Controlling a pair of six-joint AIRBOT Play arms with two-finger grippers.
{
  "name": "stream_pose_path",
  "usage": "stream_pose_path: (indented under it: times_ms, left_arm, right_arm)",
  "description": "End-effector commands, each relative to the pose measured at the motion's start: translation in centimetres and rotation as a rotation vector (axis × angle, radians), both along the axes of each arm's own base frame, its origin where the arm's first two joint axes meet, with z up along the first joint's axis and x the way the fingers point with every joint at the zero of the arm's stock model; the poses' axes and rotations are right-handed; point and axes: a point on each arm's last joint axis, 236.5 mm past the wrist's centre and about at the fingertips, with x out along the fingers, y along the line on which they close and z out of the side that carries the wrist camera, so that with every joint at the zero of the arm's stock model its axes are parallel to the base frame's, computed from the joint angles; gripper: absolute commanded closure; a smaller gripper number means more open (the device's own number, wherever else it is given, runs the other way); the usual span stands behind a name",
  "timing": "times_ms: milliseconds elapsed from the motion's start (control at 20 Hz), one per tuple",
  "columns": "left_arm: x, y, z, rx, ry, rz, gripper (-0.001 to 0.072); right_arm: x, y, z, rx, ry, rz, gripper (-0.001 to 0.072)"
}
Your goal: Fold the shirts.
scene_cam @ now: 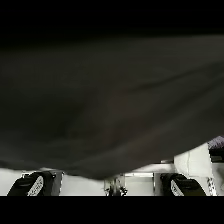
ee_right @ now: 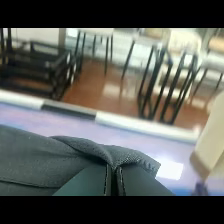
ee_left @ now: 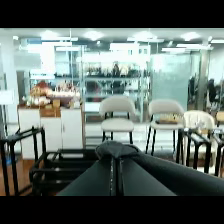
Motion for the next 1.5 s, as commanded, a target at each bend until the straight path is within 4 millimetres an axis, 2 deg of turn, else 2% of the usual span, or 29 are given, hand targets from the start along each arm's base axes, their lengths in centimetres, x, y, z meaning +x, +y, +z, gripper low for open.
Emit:
stream_pose_path:
  times_ms: [0,100,250,350,450,550,650,800,900,1050,1100,1150,1200,1300,1450]
  left_arm:
    - [5.2,0.9,-6.9,0.021,0.290,0.013,0.0680]
    - [9.6,1.5,-15.0,0.011,0.579,-0.004,0.0680]
    - [16.3,1.8,-27.8,-0.052,0.905,-0.055,0.0680]
    - [20.7,0.7,-34.9,-0.114,1.013,-0.136,0.0680]
    - [25.0,0.3,-39.8,-0.208,1.075,-0.169,0.0680]
    - [29.5,0.5,-43.0,-0.283,1.075,-0.173,0.0680]
    - [34.2,1.0,-44.7,-0.362,1.001,-0.169,0.0679]
    - [39.9,2.4,-46.1,-0.462,0.862,-0.128,0.0679]
    - [42.1,3.2,-47.9,-0.471,0.823,-0.087,0.0679]
    - [43.0,3.0,-52.0,-0.481,0.875,-0.072,0.0679]
    - [42.6,2.3,-53.7,-0.466,0.932,-0.090,0.0679]
    - [41.8,1.5,-55.2,-0.435,0.996,-0.122,0.0679]
    - [40.6,0.8,-56.2,-0.393,1.064,-0.164,0.0679]
    - [37.9,0.0,-57.3,-0.340,1.194,-0.233,0.0679]
    - [31.7,-0.9,-58.9,-0.318,1.458,-0.341,0.0679]
  right_arm:
    - [3.7,-1.3,-9.8,0.145,0.430,-0.114,0.0633]
    - [6.6,-1.1,-17.6,0.150,0.704,-0.137,0.0634]
    - [12.3,-1.1,-27.9,0.153,0.885,-0.160,0.0634]
    - [17.1,-0.8,-33.3,0.174,0.888,-0.158,0.0634]
    - [22.2,0.1,-36.5,0.229,0.854,-0.141,0.0633]
    - [27.8,2.2,-38.2,0.365,0.754,-0.101,0.0633]
    - [32.4,3.1,-39.3,0.395,0.631,-0.089,0.0633]
    - [37.6,3.5,-41.1,0.353,0.464,-0.087,0.0634]
    - [39.4,3.2,-43.7,0.362,0.438,-0.106,0.0634]
    - [38.8,3.1,-49.7,0.388,0.583,-0.145,0.0633]
    - [38.1,3.2,-51.3,0.384,0.642,-0.149,0.0633]
    - [37.4,3.3,-52.1,0.375,0.681,-0.149,0.0633]
    - [36.8,3.4,-52.3,0.370,0.713,-0.148,0.0633]
    - [35.4,3.0,-51.4,0.339,0.756,-0.149,0.0633]
    - [31.5,1.7,-49.8,0.294,0.880,-0.162,0.0633]
